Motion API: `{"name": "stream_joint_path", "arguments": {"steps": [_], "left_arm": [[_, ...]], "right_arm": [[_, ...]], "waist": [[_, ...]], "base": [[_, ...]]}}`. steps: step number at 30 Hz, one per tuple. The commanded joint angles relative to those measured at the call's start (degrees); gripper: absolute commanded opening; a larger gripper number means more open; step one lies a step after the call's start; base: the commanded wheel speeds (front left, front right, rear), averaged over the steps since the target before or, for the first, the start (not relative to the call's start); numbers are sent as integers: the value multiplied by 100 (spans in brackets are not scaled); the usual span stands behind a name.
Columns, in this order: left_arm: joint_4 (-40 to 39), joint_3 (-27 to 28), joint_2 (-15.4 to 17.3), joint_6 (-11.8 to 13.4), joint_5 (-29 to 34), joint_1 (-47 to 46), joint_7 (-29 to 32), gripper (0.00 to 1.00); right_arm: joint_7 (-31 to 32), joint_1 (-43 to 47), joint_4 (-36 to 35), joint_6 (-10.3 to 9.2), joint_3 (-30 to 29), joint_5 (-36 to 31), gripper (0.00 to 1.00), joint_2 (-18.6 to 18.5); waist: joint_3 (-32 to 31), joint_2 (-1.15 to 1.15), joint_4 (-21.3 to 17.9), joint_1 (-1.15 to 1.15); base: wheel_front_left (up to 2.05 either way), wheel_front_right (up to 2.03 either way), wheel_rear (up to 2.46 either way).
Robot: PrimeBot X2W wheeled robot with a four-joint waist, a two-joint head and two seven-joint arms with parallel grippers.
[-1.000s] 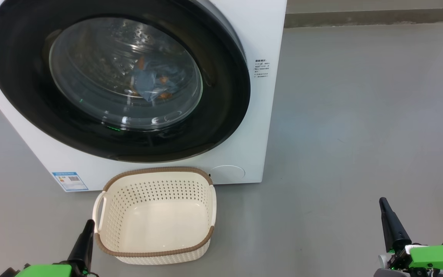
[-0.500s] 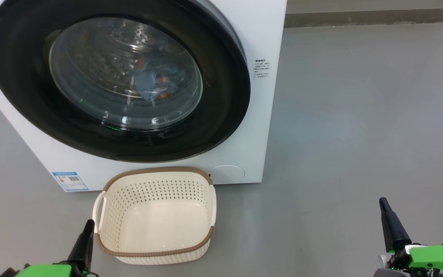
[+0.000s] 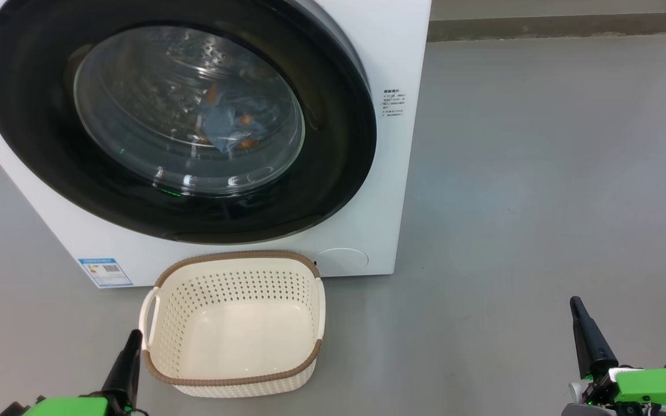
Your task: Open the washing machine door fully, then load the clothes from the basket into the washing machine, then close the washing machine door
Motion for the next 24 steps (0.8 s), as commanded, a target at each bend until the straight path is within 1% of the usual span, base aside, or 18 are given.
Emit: {"name": "stream_joint_path", "arguments": {"steps": [1, 24], "left_arm": [[-164, 199, 149, -17, -42, -236, 34, 0], [-164, 199, 149, -17, -43, -236, 34, 0]], "right_arm": [[43, -234, -172, -6, 134, -16, 0, -11], [45, -235, -172, -6, 132, -18, 0, -10]], "waist": [[0, 0, 0, 0], [0, 0, 0, 0]], "base": [[0, 0, 0], [0, 0, 0]]}}
